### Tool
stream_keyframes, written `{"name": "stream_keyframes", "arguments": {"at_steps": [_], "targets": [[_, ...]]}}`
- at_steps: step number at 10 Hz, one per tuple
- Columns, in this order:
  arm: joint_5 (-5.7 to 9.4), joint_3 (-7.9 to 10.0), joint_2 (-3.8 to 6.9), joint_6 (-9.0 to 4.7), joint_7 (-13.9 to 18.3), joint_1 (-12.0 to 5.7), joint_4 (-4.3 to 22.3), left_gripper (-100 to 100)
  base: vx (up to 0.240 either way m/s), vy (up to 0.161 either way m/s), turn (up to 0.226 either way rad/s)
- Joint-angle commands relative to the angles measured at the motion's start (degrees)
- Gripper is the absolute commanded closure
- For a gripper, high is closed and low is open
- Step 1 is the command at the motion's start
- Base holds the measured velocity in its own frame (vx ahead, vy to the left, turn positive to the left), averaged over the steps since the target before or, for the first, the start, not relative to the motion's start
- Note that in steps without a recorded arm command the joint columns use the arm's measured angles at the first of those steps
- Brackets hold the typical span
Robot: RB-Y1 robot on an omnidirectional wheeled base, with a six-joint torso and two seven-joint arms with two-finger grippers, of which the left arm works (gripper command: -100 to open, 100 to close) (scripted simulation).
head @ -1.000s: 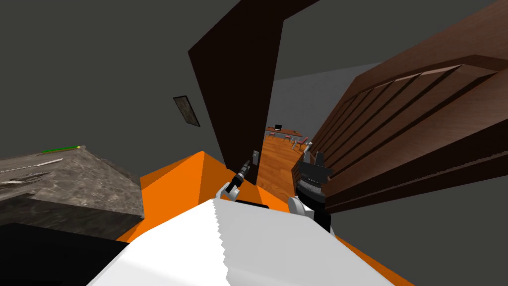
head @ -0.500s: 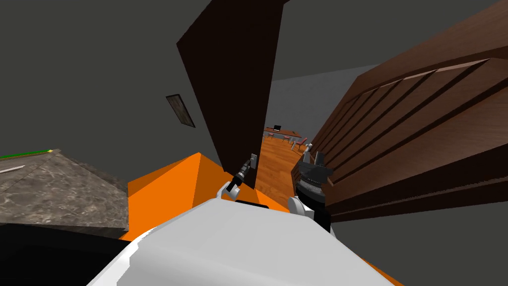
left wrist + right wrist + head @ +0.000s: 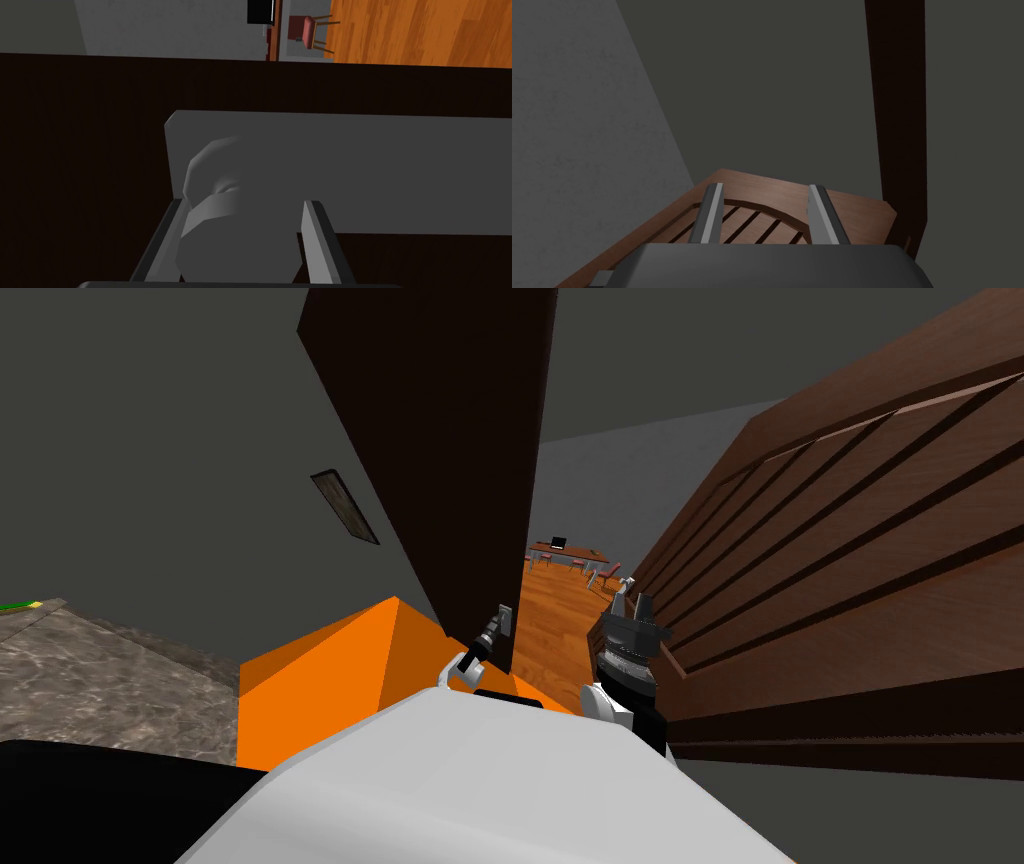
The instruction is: Push the door open
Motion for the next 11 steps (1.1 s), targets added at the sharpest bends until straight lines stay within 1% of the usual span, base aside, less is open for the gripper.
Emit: {"name": "stream_keyframes", "arguments": {"at_steps": [1,5,6,7,9,10,11], "targets": [[0.00,-0.01,0.02,0.03,0.0,0.06,0.0,100,-0.025,0.009,-0.017],[0.00,-0.01,0.02,0.03,0.0,0.06,0.0,100,-0.003,0.002,-0.003],[0.04,0.92,-0.16,0.05,-0.2,-0.62,0.4,100,0.110,-0.052,0.026],[0.05,1.16,-0.20,0.05,-0.3,-0.72,0.5,100,0.150,-0.085,0.047],[0.10,2.59,-0.43,0.06,-0.6,-1.32,1.2,100,0.159,-0.115,0.052],[0.12,3.03,-0.50,0.06,-0.7,-1.51,1.5,100,0.169,-0.114,0.040],[0.15,3.95,-0.66,0.06,-0.9,-1.90,2.0,100,0.169,-0.131,0.064]]}}
